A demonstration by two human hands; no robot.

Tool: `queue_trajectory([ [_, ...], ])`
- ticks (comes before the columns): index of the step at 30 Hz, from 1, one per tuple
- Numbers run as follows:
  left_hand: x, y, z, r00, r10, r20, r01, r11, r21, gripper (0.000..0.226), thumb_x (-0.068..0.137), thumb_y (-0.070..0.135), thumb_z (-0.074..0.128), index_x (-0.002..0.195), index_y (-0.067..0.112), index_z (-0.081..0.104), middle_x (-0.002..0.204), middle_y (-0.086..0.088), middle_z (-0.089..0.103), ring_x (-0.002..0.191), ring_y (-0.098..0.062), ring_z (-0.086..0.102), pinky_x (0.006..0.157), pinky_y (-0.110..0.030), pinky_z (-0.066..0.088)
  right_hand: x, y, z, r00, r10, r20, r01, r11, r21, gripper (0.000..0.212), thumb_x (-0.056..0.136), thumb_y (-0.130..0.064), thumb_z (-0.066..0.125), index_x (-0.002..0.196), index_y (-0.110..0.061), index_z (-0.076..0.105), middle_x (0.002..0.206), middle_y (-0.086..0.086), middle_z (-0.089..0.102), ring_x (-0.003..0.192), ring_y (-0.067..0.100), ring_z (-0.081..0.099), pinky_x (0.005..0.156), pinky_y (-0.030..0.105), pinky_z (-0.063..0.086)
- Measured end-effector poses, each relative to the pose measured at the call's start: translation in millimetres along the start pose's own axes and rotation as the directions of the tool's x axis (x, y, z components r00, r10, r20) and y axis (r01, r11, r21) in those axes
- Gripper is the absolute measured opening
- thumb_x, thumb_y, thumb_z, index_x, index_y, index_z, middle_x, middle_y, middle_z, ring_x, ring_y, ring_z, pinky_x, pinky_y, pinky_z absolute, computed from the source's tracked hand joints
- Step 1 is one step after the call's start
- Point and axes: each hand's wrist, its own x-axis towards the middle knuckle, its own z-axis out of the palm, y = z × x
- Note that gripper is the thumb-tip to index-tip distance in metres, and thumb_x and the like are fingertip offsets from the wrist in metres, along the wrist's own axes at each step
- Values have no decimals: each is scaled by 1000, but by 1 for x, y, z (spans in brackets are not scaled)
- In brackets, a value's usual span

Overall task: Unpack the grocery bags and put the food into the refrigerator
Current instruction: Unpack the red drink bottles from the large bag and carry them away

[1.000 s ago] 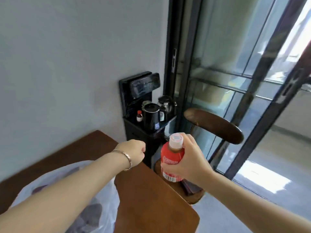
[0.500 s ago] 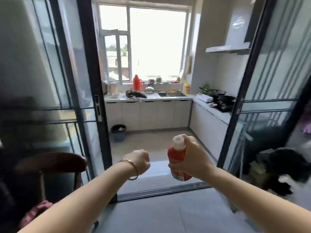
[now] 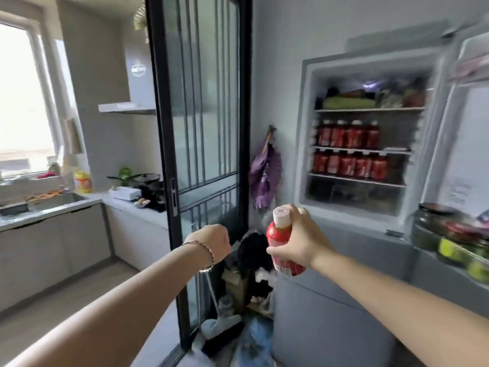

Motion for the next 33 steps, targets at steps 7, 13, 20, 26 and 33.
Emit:
queue_trajectory([
  [7,184,109,-11,955,291,-54,-287,955,82,28,93,18,40,110,13,63,116,-6,63,110,-27,59,89,-36,49,107,89,-61,955,175,-238,-181,983,-3,64,60,-32,81,113,-27,46,107,0,45,95,20,56,86,36,51],
  [13,291,207,-16,891,436,-128,-419,897,139,28,95,16,38,113,14,59,117,-2,61,110,-26,58,91,-42,49,188,175,-110,917,178,-358,-218,973,-72,66,60,-36,83,111,-33,41,111,-3,46,98,19,57,88,39,52],
  [20,416,298,-12,876,456,-160,-443,890,107,24,95,20,39,106,11,59,110,-6,62,99,-25,59,78,-33,49,293,298,-166,841,199,-503,-227,974,5,70,59,-30,82,114,-30,39,108,-2,48,95,18,56,84,36,51],
  [26,537,353,-9,887,390,-246,-417,907,-65,19,94,22,41,101,18,58,104,0,60,96,-18,59,87,-34,52,393,381,-224,738,259,-623,-303,952,36,71,61,-34,82,118,-28,40,116,2,47,97,20,56,85,38,51],
  [33,645,393,16,808,422,-412,-510,850,-130,35,96,30,40,128,19,50,134,2,42,123,-17,40,103,-32,37,491,451,-249,662,302,-685,-369,928,52,69,64,-37,82,120,-19,45,116,8,50,104,25,55,79,29,42],
])
